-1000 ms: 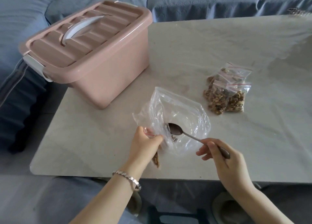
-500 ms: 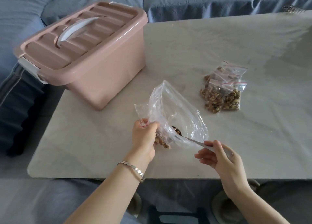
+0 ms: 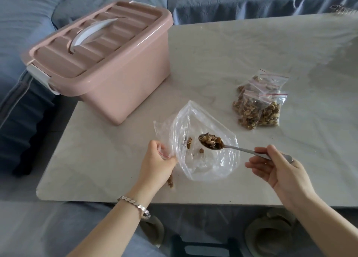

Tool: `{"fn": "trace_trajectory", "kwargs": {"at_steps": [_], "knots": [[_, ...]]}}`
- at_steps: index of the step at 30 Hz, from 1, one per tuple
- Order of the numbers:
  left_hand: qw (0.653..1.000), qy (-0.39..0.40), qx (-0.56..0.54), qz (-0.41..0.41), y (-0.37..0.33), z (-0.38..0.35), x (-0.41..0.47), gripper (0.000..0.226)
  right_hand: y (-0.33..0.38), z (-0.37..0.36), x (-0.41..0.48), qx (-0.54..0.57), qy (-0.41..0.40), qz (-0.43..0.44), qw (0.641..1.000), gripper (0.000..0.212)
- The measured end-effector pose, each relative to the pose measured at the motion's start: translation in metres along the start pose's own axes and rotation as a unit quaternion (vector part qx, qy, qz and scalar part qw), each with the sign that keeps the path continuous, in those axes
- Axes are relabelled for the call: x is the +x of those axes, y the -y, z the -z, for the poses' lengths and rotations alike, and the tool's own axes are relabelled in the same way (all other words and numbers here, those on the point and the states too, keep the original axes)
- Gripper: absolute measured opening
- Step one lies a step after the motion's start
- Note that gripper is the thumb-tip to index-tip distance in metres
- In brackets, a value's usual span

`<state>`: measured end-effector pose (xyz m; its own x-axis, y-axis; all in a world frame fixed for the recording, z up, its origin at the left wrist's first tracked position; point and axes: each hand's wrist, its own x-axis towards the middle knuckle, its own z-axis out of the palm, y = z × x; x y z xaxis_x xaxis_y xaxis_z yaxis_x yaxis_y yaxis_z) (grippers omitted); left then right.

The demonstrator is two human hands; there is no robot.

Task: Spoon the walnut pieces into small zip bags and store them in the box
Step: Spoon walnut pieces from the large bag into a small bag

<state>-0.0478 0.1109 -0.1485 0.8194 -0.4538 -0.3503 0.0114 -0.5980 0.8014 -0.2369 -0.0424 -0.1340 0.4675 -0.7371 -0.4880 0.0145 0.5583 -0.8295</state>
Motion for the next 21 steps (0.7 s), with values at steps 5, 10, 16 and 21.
{"fn": "trace_trajectory", "kwargs": {"at_steps": [5,10,16,21], "knots": [[0.974,-0.145,-0.007,-0.173,-0.021,0.020,-0.007,0.034,0.022,-0.004,-0.002,-0.065,0.008,0.070,0.995,0.034],[0.953,-0.078,-0.081,-0.281,-0.057,0.021,-0.023,0.027,0.048,-0.012,-0.008,-0.100,0.017,0.125,0.987,0.035],[0.974,0.044,0.057,-0.216,-0.052,-0.017,-0.017,0.026,0.073,-0.018,-0.010,-0.112,0.011,0.144,0.983,0.039],[0.972,0.063,0.081,-0.209,-0.039,-0.031,-0.010,0.031,0.083,-0.027,-0.015,-0.133,0.027,0.130,0.982,0.039]]}}
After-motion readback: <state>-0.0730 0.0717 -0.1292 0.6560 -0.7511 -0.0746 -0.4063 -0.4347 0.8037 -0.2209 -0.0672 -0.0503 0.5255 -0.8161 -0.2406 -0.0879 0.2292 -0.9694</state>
